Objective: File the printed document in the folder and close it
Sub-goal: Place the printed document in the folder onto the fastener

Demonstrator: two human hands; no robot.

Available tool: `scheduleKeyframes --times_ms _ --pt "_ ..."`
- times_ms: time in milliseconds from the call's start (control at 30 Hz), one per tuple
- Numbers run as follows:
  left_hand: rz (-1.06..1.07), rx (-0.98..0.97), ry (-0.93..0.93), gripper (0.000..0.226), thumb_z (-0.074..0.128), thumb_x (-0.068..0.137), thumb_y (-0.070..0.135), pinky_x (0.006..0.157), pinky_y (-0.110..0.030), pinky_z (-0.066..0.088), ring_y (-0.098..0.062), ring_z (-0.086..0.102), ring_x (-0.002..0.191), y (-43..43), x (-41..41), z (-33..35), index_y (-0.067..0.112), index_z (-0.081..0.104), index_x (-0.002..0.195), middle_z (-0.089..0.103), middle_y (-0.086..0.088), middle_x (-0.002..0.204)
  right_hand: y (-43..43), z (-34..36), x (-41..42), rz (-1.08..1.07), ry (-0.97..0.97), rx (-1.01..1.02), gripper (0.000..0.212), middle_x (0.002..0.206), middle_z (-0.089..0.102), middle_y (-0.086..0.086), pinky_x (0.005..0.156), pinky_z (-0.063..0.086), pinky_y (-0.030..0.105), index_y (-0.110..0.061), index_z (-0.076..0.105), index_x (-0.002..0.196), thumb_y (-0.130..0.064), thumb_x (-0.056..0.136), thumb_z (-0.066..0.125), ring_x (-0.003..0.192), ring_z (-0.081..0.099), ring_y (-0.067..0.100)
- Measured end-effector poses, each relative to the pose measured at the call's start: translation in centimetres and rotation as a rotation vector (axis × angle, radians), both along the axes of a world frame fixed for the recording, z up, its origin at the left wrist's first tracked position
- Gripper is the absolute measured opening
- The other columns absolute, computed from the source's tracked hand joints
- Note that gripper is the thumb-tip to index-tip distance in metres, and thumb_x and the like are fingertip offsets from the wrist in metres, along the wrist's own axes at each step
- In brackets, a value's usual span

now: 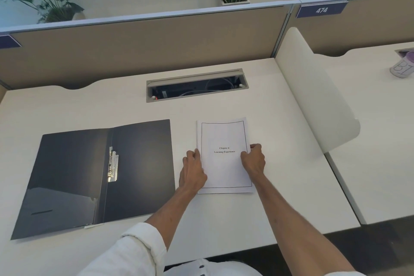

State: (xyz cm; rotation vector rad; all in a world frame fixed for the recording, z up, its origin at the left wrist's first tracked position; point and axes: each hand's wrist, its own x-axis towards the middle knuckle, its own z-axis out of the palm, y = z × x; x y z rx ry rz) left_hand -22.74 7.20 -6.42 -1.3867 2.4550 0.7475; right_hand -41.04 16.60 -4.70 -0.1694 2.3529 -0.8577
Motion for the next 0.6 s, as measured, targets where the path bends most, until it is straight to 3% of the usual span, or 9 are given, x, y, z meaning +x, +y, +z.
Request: scheduleKeyframes --times_ms 133,300,400,533,600 --pt "-0.002 0.010 0.026 0.071 0.054 0.107 0.009 0.094 -0.045 0.061 -0.031 0.045 0.141 -0.1 0.2 0.0 0.006 0.022 0.171 0.034 -0.011 0.158 0.4 0.1 0.3 0.029 0.042 0.008 0.030 0.128 0.073 0.015 0.102 0.056 0.046 -0.003 0.063 0.129 -0.006 0.100 0.054 0.118 0.069 0.041" --pt "0.004 0.066 0.082 0.064 0.052 0.110 0.014 0.100 -0.050 0.059 -0.033 0.045 0.143 -0.6 0.7 0.3 0.006 0.028 0.169 0.034 -0.012 0.160 0.9 0.8 0.7 0.038 0.080 -0.045 0.028 0.116 0.080 0.007 0.091 0.055 0.041 -0.012 0.065 0.124 -0.006 0.098 0.055 0.107 0.071 0.041" --pt "-0.003 0.096 0.137 0.059 0.050 0.111 0.015 0.108 -0.051 0.056 -0.035 0.046 0.145 -1.3 1.3 0.5 0.006 0.031 0.167 0.036 -0.014 0.160 1.3 0.9 1.0 0.010 0.075 -0.121 0.023 0.110 0.083 0.005 0.096 0.056 0.046 -0.013 0.067 0.117 -0.007 0.097 0.059 0.103 0.072 0.041" --pt "0.031 0.093 0.202 0.062 0.047 0.115 0.018 0.118 -0.051 0.048 -0.038 0.050 0.146 -2.4 2.9 0.7 0.006 0.025 0.171 0.042 -0.016 0.159 1.3 1.0 1.4 -0.144 -0.048 -0.300 0.019 0.113 0.082 0.021 0.100 0.058 0.053 -0.002 0.068 0.117 0.000 0.099 0.064 0.087 0.067 0.029" --pt "0.114 0.120 0.261 0.058 0.046 0.115 0.019 0.116 -0.052 0.050 -0.039 0.057 0.139 -3.1 3.9 0.8 0.006 0.029 0.169 0.052 -0.017 0.152 0.8 1.2 2.0 -0.191 -0.108 -0.377 0.021 0.112 0.079 0.028 0.091 0.057 0.046 0.005 0.066 0.120 0.006 0.099 0.063 0.088 0.063 0.027"
